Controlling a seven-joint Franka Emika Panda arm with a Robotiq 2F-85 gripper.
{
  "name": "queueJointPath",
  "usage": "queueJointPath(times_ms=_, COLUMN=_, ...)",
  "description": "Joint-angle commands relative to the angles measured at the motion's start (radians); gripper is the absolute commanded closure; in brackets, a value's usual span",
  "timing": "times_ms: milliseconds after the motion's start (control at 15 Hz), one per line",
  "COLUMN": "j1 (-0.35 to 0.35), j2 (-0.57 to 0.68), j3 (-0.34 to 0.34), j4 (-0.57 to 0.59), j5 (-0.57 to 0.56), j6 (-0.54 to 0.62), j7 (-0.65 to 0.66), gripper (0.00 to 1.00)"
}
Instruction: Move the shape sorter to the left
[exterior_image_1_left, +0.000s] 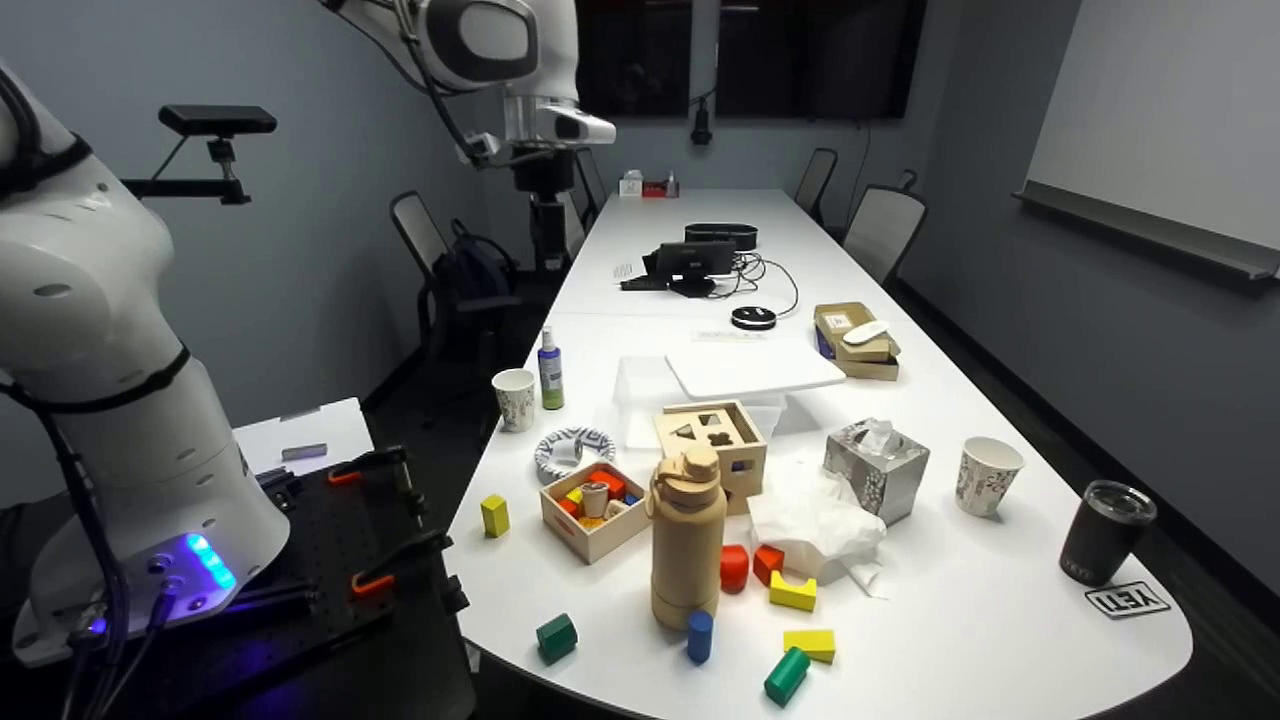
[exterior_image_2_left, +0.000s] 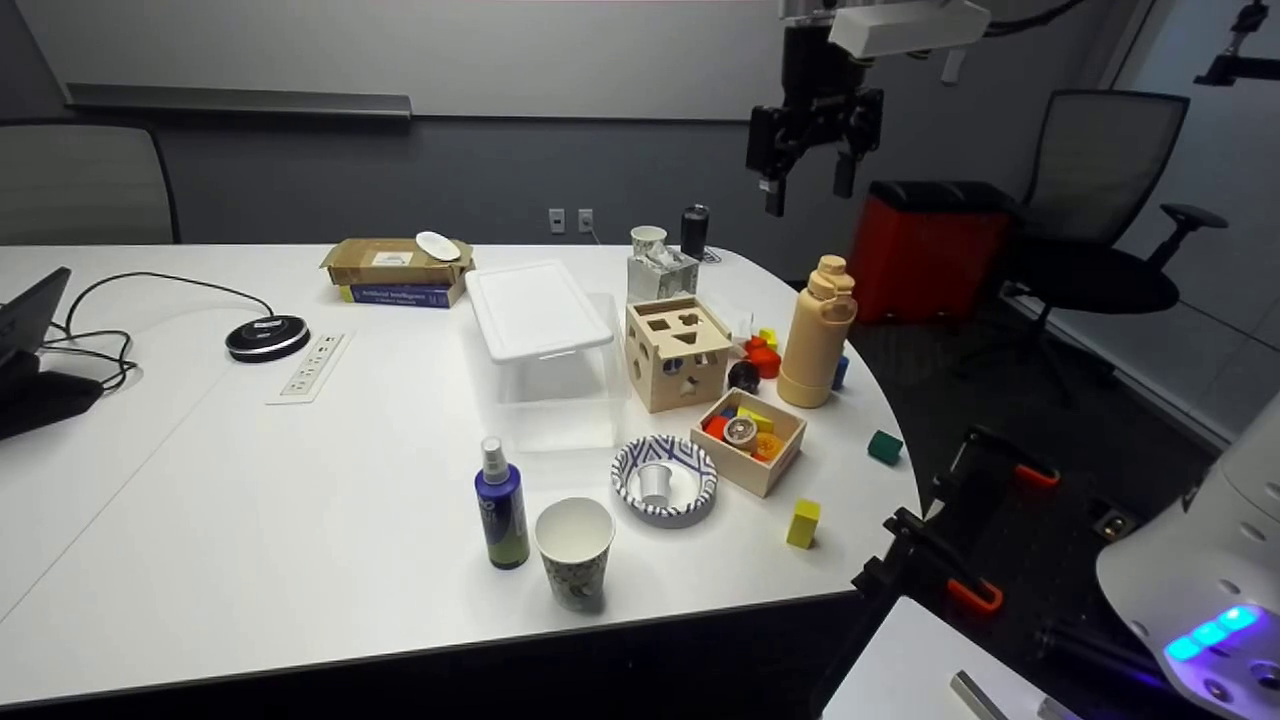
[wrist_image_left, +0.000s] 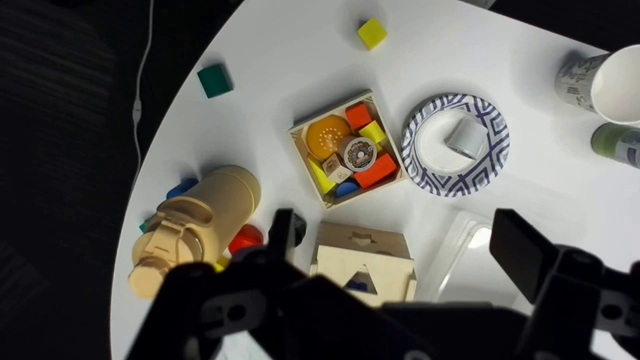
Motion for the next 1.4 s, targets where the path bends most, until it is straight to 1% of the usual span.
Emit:
queueJointPath(times_ms=0, j1=0.008, j2=0.21, j3=-0.054, j4=0.149, j5=-0.038, j6=-0.063, j7=-0.061, gripper=0.0)
queueJointPath(times_ms=133, j1=0.014, j2=0.304, j3=-0.085, j4=0.212, j5=-0.055, j6=-0.092, j7=-0.126, gripper=0.0)
queueJointPath(times_ms=267, j1=0.018, j2=0.386, j3=-0.106, j4=0.278, j5=-0.075, j6=-0.157, j7=-0.215, gripper=0.0)
queueJointPath(times_ms=467, j1=0.028, j2=0.48, j3=-0.12, j4=0.349, j5=-0.136, j6=-0.22, j7=-0.322, gripper=0.0)
queueJointPath(times_ms=733, j1=0.044, j2=0.591, j3=-0.125, j4=0.415, j5=-0.237, j6=-0.234, j7=-0.42, gripper=0.0)
queueJointPath(times_ms=867, j1=0.052, j2=0.646, j3=-0.126, j4=0.438, j5=-0.289, j6=-0.213, j7=-0.455, gripper=0.0)
queueJointPath(times_ms=1000, j1=0.06, j2=0.69, j3=-0.127, j4=0.45, j5=-0.331, j6=-0.137, j7=-0.453, gripper=0.0)
queueJointPath(times_ms=1133, j1=0.064, j2=0.739, j3=-0.124, j4=0.463, j5=-0.341, j6=-0.029, j7=-0.437, gripper=0.0)
queueJointPath(times_ms=1333, j1=0.07, j2=0.815, j3=-0.118, j4=0.484, j5=-0.319, j6=0.119, j7=-0.438, gripper=0.0)
